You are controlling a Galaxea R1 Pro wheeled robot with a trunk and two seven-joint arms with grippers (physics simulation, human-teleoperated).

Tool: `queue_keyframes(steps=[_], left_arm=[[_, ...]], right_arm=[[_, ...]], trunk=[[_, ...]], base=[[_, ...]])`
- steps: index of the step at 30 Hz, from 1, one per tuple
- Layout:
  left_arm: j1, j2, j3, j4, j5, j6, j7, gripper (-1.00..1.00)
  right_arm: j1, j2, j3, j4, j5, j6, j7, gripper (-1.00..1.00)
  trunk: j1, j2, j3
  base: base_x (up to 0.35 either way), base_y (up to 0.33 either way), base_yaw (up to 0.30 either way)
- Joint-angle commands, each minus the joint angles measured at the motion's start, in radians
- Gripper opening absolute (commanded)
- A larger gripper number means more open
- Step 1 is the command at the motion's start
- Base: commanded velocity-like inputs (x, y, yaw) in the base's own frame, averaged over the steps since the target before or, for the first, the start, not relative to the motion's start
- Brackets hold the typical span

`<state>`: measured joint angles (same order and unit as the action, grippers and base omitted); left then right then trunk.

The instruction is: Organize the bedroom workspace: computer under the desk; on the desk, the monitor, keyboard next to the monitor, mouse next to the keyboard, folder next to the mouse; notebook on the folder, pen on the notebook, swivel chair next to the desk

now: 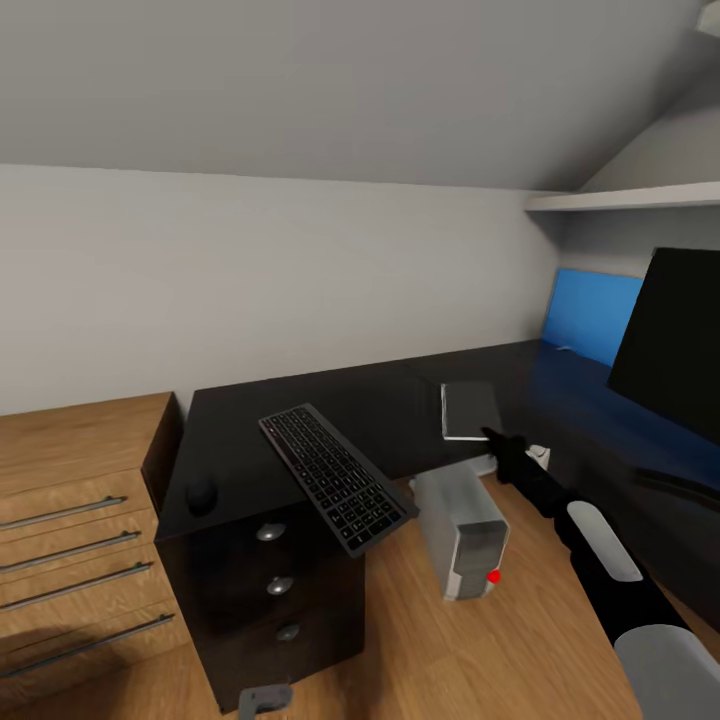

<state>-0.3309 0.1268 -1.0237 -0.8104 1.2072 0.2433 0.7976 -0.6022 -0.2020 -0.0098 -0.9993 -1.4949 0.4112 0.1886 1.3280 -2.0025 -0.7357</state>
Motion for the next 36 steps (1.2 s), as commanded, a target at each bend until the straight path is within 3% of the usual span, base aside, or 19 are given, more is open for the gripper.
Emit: queue_keyframes(steps=[1, 4, 9, 15, 21, 36], left_arm=[[-0.002, 0.0, -0.036, 0.004, 0.001, -0.024, 0.006, 1.0], [-0.002, -0.003, -0.119, 0.015, 0.002, -0.112, 0.007, 1.0], [-0.002, -0.005, -0.171, 0.02, 0.003, -0.168, 0.009, 1.0], [-0.002, -0.009, -0.187, 0.051, 0.006, -0.185, 0.005, 1.0], [-0.002, -0.047, -0.188, 0.142, 0.005, -0.196, 0.003, 1.0], [-0.002, -0.054, -0.187, 0.182, 0.009, -0.199, 0.003, 1.0]], right_arm=[[-0.001, 0.0, -0.001, 0.0, -0.008, 0.005, 0.003, -1.0], [0.0, 0.0, -0.001, 0.001, -0.01, 0.006, 0.002, -1.0], [0.001, 0.0, -0.001, 0.001, -0.011, 0.005, 0.0, -1.0], [0.001, 0.0, -0.001, 0.0, -0.011, 0.007, 0.0, -1.0], [0.001, -0.001, -0.001, 0.002, -0.012, 0.008, 0.002, -1.0], [0.002, 0.003, 0.0, 0.001, -0.013, 0.002, 0.006, -1.0]], trunk=[[0.0, -0.001, -0.001], [0.0, -0.001, -0.001], [0.0, -0.001, -0.001], [0.0, -0.001, -0.001], [0.0, -0.001, -0.001], [0.0, -0.001, -0.001]], base=[[0.0, 0.0, 0.209], [0.0, 0.0, 0.241], [0.0, 0.0, 0.173], [0.0, 0.0, 0.044], [0.0, 0.0, 0.006], [-0.019, -0.032, 0.015]])
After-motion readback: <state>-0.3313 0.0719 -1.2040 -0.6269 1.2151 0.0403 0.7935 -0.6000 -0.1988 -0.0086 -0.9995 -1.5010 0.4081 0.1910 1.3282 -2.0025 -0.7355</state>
